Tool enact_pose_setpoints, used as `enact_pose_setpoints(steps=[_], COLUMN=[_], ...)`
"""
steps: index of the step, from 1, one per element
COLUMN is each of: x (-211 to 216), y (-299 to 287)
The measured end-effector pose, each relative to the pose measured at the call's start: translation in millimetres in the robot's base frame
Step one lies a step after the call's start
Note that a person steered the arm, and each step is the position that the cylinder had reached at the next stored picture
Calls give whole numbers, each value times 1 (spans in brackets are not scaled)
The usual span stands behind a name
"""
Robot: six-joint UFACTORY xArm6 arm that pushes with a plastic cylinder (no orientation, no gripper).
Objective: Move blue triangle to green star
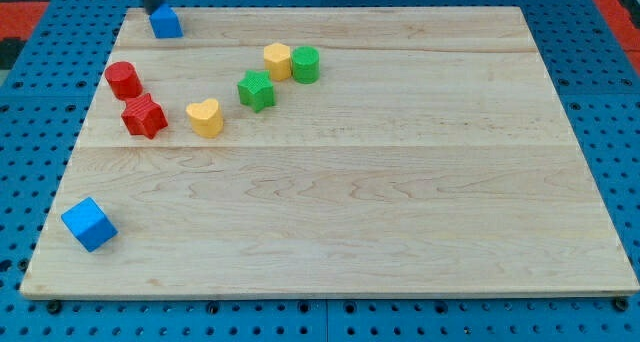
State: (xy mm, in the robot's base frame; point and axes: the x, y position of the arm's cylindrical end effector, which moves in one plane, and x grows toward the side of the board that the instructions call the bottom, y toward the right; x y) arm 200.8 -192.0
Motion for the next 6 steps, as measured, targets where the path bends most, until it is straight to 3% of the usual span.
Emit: enact_pose_setpoints(steps=[1, 2, 3, 4, 5, 6], x=[58, 86, 17, 7, 85, 147], y=[67, 73, 71, 5, 35, 100])
